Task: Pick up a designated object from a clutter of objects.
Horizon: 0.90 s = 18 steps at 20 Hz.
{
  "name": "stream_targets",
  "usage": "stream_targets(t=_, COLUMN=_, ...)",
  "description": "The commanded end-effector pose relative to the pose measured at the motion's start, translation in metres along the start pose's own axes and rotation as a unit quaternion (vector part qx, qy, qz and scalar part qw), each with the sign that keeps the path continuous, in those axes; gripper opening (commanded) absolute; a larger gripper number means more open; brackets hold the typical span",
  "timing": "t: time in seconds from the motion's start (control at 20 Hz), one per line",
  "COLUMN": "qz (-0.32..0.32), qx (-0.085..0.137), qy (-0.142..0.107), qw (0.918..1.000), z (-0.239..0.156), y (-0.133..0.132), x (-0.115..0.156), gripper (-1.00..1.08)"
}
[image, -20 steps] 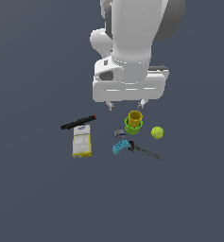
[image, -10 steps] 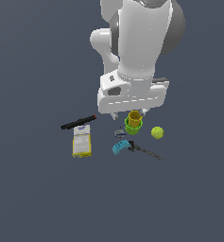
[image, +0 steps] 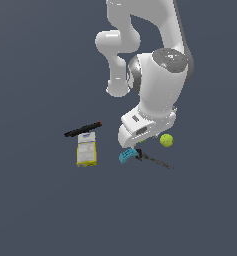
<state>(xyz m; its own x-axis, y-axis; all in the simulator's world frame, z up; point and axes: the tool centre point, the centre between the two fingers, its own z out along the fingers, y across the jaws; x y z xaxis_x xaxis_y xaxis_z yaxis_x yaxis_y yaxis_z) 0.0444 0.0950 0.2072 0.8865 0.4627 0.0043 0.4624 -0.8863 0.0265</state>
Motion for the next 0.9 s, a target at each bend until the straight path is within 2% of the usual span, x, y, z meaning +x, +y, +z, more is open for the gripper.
stream_targets(t=0.0, qz=-0.05, qx=0.0, qy=-0.001, qw=0.9988, z=0.027, y=-0.011, x=0.008, gripper=1.0)
stream_targets(t=0.15, qz=-0.108, qx=0.001, qy=-0.002, qw=0.9942, z=0.059, y=-0.025, x=0.015, gripper=1.0)
stream_targets(t=0.45, qz=-0.199, qx=0.006, qy=-0.001, qw=0.98, z=0.108, y=-0.051, x=0.022, gripper=1.0)
stream_targets(t=0.85, qz=-0.262, qx=0.012, qy=0.001, qw=0.9649, z=0.143, y=-0.072, x=0.024, gripper=1.0)
